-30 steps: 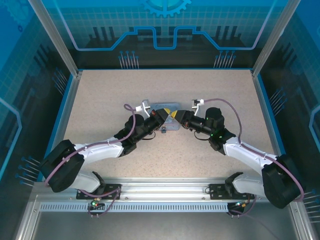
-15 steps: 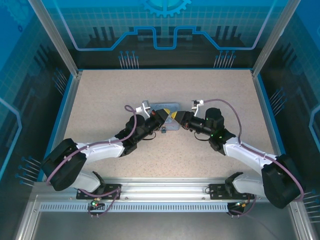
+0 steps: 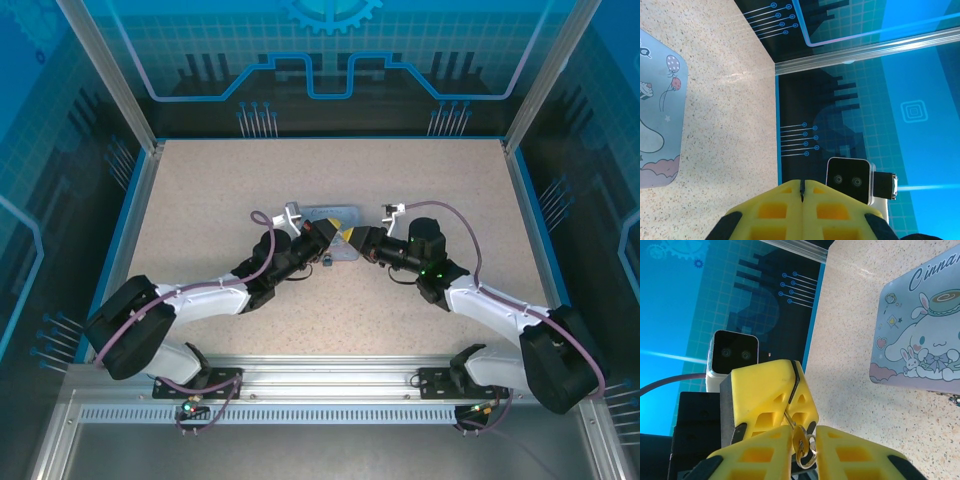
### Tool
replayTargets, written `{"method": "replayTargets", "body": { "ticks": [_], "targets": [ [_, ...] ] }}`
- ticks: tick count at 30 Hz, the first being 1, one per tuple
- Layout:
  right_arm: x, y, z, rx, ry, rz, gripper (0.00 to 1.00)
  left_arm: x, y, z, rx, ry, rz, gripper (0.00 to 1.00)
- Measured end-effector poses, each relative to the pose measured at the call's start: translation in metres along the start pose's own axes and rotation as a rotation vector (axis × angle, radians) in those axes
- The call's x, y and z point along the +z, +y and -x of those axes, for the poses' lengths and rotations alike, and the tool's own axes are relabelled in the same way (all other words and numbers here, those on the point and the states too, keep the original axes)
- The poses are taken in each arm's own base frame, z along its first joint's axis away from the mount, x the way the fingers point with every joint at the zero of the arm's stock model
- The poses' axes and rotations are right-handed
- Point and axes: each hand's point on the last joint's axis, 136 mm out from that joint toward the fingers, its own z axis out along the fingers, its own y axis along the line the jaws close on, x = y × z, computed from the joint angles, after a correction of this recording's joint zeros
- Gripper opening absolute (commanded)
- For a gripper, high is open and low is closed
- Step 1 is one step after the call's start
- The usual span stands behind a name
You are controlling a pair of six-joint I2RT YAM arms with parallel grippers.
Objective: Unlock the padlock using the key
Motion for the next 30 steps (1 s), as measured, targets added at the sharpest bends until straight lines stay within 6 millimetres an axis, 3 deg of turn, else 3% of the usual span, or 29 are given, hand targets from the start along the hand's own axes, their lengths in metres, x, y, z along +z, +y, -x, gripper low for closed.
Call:
{"method": "replayTargets", "body": {
  "ticks": [8, 25, 26, 30],
  "targets": [
    [0.0, 0.001, -0.001, -0.002, 0.004, 0.004, 0.0, 0.0, 0.001, 0.002, -0.004, -0.014, 0.005, 0.0],
    [-0.003, 0.0, -0.003, 0.008, 0.012, -0.01, 0.0, -0.005, 0.009, -0.002, -0.014, -0.009, 0.003, 0.0],
    [-0.003, 0.0, -0.003, 0.008, 0.012, -0.01, 0.0, -0.005, 0.009, -0.002, -0.014, -0.009, 0.003, 0.03],
    [-0.003, 0.0, -0.003, 0.004, 0.011, -0.008, 0.0, -0.005, 0.011, -0.002, -0.005, -0.008, 0.011, 0.52]
  ]
}}
